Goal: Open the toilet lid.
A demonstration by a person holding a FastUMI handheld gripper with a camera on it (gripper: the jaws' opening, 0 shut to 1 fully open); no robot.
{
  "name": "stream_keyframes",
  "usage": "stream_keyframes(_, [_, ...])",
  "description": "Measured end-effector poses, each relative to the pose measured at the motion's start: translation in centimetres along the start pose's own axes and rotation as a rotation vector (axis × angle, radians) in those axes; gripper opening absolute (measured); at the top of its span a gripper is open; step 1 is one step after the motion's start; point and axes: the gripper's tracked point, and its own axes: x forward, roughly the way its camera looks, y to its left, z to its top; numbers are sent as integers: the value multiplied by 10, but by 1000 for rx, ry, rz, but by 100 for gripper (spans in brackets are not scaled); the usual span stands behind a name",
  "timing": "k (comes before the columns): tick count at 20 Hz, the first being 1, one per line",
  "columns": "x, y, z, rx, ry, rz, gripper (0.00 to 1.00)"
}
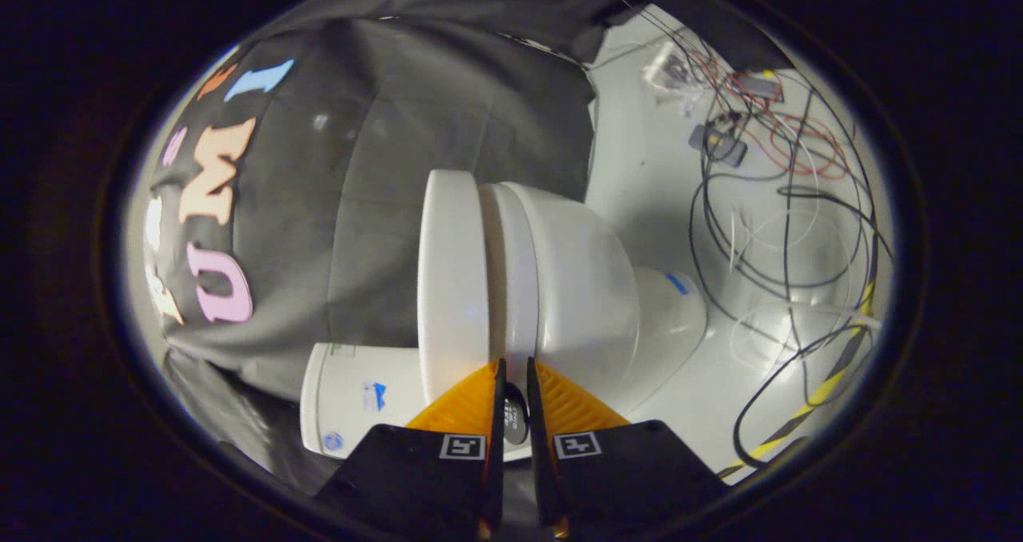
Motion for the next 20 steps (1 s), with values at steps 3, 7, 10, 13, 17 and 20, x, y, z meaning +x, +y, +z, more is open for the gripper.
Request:
stream_keyframes(3, [0, 4, 4, 45, 28, 30, 17])
stream_keyframes(7, [7, 2, 3, 52, 24, 16, 1])
stream_keyframes(10, [2, 3, 3, 51, 28, -35, 1])
stream_keyframes(13, [1, 8, 3, 90, 16, -68, 1])
stream_keyframes(17, [-9, 29, 8, 31, -5, -68, 1])
stream_keyframes(20, [-17, 49, 10, -20, -27, -48, 1])
